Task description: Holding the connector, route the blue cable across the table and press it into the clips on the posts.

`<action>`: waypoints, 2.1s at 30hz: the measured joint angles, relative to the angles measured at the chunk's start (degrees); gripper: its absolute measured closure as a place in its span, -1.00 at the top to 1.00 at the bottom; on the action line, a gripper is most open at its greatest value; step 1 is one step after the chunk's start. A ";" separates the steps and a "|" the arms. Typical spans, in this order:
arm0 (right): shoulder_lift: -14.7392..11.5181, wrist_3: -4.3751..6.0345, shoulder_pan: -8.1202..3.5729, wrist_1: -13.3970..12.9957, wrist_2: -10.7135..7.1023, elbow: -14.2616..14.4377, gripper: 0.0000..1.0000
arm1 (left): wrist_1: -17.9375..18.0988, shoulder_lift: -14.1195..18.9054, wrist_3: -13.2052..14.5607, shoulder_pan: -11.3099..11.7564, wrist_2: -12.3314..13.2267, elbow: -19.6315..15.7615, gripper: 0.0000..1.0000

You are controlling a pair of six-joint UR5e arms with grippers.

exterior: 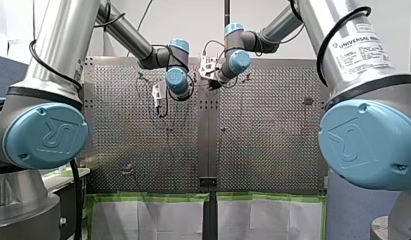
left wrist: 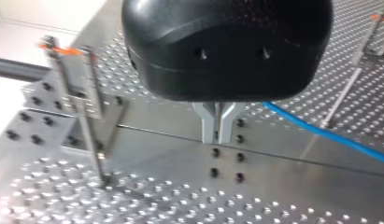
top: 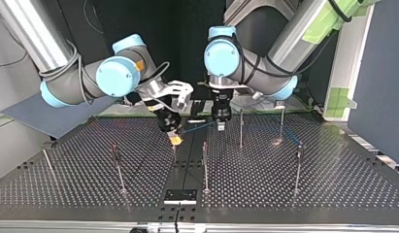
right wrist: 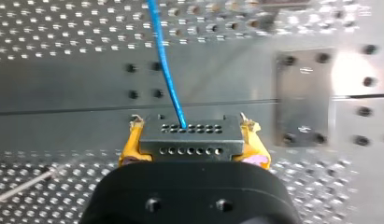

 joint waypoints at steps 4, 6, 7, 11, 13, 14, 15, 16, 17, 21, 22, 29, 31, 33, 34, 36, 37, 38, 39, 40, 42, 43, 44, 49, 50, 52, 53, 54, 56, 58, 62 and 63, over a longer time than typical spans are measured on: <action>-1.95 -0.19 -0.21 0.59 0.01 0.16 -1.00 | -0.08 1.88 0.02 -0.10 -0.35 0.04 -1.00; -2.86 -0.22 -0.32 0.73 0.02 0.16 -1.00 | 0.32 2.78 -0.02 0.09 -0.34 0.01 -1.00; -3.44 -0.25 -0.37 0.79 0.01 0.16 -1.00 | 0.54 3.20 -0.06 0.18 -0.34 0.00 -1.00; -5.48 -0.31 -0.43 0.82 0.06 0.15 -1.00 | 1.38 5.05 -0.14 0.73 -0.06 0.03 -1.00; -6.63 -0.33 -0.47 0.80 -0.03 0.16 -1.00 | 2.13 6.07 -0.11 1.10 0.62 0.03 -1.00; -7.10 -0.33 -0.48 0.78 -0.05 0.15 -1.00 | 2.39 6.54 -0.10 1.23 0.87 0.04 -1.00; -7.55 -0.33 -0.49 0.76 -0.10 0.15 -1.00 | 2.67 7.15 -0.07 1.48 1.12 0.07 -1.00; -8.08 -0.33 -0.47 0.75 -0.22 0.16 -1.00 | 2.83 7.63 -0.04 1.65 1.33 0.13 -1.00; -8.39 -0.33 -0.48 0.74 -0.30 0.17 -1.00 | 2.96 8.05 -0.01 1.82 1.58 0.23 -1.00; -8.19 -0.42 -0.48 0.73 -0.47 0.19 -1.00 | 3.38 8.46 0.15 2.41 2.91 0.65 -1.00; -7.78 -0.46 -0.48 0.73 -0.49 0.19 -1.00 | 3.42 8.44 0.17 2.46 3.08 0.69 -1.00; -6.08 -0.62 -0.59 0.69 -0.51 0.73 -1.00 | 3.45 6.76 0.34 3.05 4.86 0.98 -1.00; -5.82 -0.65 -0.70 0.64 -0.52 0.93 -1.00 | 3.52 5.90 0.39 3.18 5.19 0.99 -1.00; -5.66 -0.65 -0.83 0.57 -0.53 1.02 -1.00 | 3.81 4.99 0.46 3.39 5.54 1.02 -1.00; -5.58 -0.64 -0.99 0.51 -0.56 1.03 -1.00 | 3.95 4.65 0.48 3.53 5.75 1.02 -1.00; -5.44 -0.62 -1.26 0.45 -0.71 1.03 -1.00 | 4.23 4.00 0.53 3.94 6.27 1.04 -1.00; -5.30 -0.60 -1.41 0.42 -0.86 1.04 -1.00 | 4.31 3.75 0.58 4.14 6.50 1.05 -1.00; -5.16 -0.60 -1.50 0.40 -1.02 1.04 -1.00 | 4.40 3.52 0.62 4.33 6.74 1.09 -1.00; -4.97 -0.60 -1.57 0.37 -1.19 1.04 -1.00 | 4.52 3.22 0.66 4.55 7.08 1.19 -1.00; -4.67 -0.60 -1.66 0.34 -1.38 1.01 -1.00 | 4.60 2.99 0.68 4.68 7.34 1.32 -1.00; -4.17 -0.62 -1.77 0.27 -1.60 0.97 -1.00 | 4.76 2.60 0.75 4.91 7.85 1.84 -1.00; -3.87 -0.64 -1.83 0.21 -1.69 0.95 -1.00 | 4.79 2.50 0.76 4.98 8.06 2.11 -1.00; -3.68 -0.66 -1.87 0.16 -1.74 0.94 -1.00 | 4.79 2.43 0.76 5.04 8.27 2.42 -1.00; -3.05 -0.68 -2.11 -0.03 -2.11 0.56 -1.00 | 4.64 2.27 0.74 5.51 9.46 4.20 -1.00; -2.97 -0.68 -2.17 -0.04 -2.19 0.38 -1.00 | 4.55 2.23 0.74 5.63 9.60 4.39 -1.00; -2.81 -0.65 -2.31 -0.05 -2.34 -0.04 -1.00 | 4.32 2.07 0.73 5.92 9.84 4.69 -1.00; -2.71 -0.63 -2.38 -0.06 -2.39 -0.21 -1.00 | 4.18 1.92 0.73 6.03 9.91 4.80 -1.00; -2.60 -0.59 -2.45 -0.06 -2.43 -0.37 -1.00 | 3.98 1.62 0.74 6.17 10.00 4.99 -1.00; -2.29 -0.51 -2.67 -0.03 -2.58 -0.79 -1.00 | 3.54 0.99 0.80 6.35 10.15 5.39 -1.00; -1.98 -0.42 -2.92 0.00 -2.70 -1.28 -1.00 | 3.25 0.03 0.89 6.53 10.32 5.87 -1.00; -1.62 -0.30 -3.51 -0.03 -2.92 -1.92 -1.00 | 4.21 -1.53 0.79 7.02 10.58 6.38 -1.00; -1.53 -0.28 -3.66 -0.05 -2.97 -2.04 -1.00 | 4.48 -1.76 0.74 7.25 10.71 6.62 -1.00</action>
